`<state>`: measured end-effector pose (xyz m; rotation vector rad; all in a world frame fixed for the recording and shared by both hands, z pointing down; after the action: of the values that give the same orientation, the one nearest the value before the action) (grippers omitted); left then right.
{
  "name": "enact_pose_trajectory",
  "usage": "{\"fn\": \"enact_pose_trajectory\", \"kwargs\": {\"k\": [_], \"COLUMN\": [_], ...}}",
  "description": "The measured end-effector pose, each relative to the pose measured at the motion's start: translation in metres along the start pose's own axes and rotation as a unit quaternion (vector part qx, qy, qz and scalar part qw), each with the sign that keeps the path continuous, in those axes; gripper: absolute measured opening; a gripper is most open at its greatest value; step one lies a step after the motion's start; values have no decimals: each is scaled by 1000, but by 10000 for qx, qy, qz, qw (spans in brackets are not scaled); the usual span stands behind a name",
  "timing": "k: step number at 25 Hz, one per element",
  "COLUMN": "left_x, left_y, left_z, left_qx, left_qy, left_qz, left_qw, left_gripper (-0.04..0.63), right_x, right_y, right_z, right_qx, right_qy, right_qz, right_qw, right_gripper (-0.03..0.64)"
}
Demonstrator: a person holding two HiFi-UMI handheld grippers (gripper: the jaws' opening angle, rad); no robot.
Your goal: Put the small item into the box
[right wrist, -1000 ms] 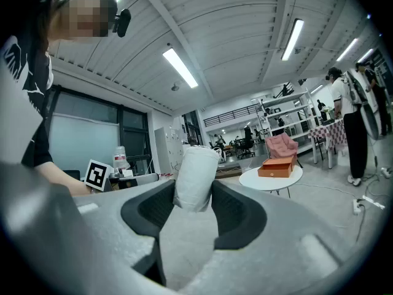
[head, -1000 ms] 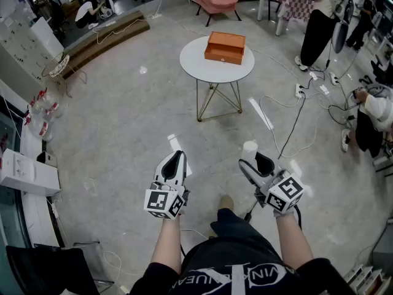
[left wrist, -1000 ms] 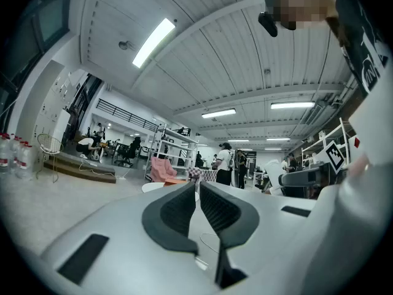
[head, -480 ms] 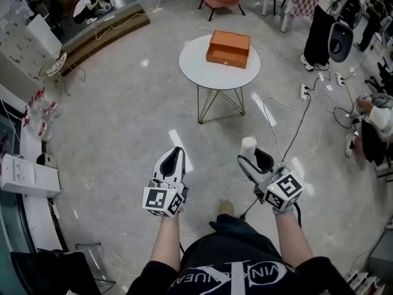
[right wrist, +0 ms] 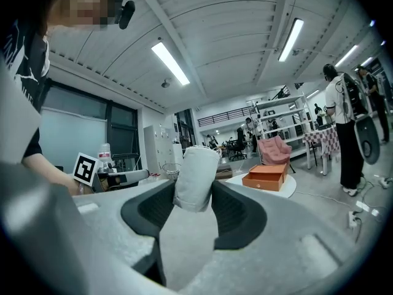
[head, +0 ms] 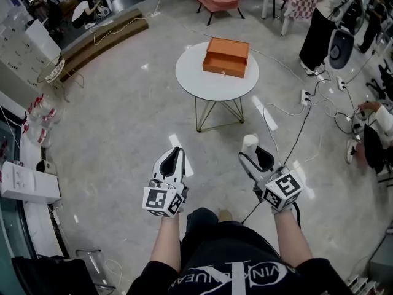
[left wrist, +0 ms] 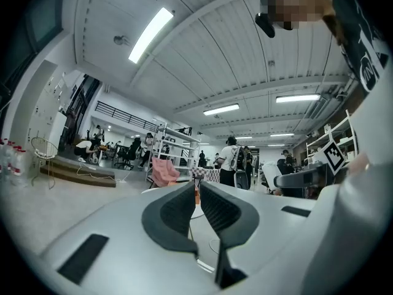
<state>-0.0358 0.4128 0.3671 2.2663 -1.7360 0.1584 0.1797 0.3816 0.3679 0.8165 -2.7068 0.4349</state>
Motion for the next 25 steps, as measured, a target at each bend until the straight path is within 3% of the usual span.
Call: {"fn": "enact_pose_trajectory", "kwargs": {"k": [7,25], "left_x": [39,184], "left_y": [13,101], "left_z": [13,54], "left_qx": [61,31], "left_qy": [10,258], "left_qz": [-33,-457], "left_qw": [10000,9986], "left_gripper": [28,28], "right_x": [21,129], "right_y": [-28,-115], "right_z": [14,65], "right_qx": [36,316], "right_qy": [-56,43], "right_qz": [-9,-351], "right_qw": [10000,9989], "right_gripper": [187,187]}}
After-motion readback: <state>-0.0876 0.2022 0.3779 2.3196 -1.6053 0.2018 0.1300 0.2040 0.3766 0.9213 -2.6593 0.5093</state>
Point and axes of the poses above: the fingertips, and each gripper's own axes: x forward along the fingers, y to its left, z out of its top, the point moved 2 cm from there along -x, backward along the fingers, and after that the axes turned 14 degrees about y, right-handed, at the moved point
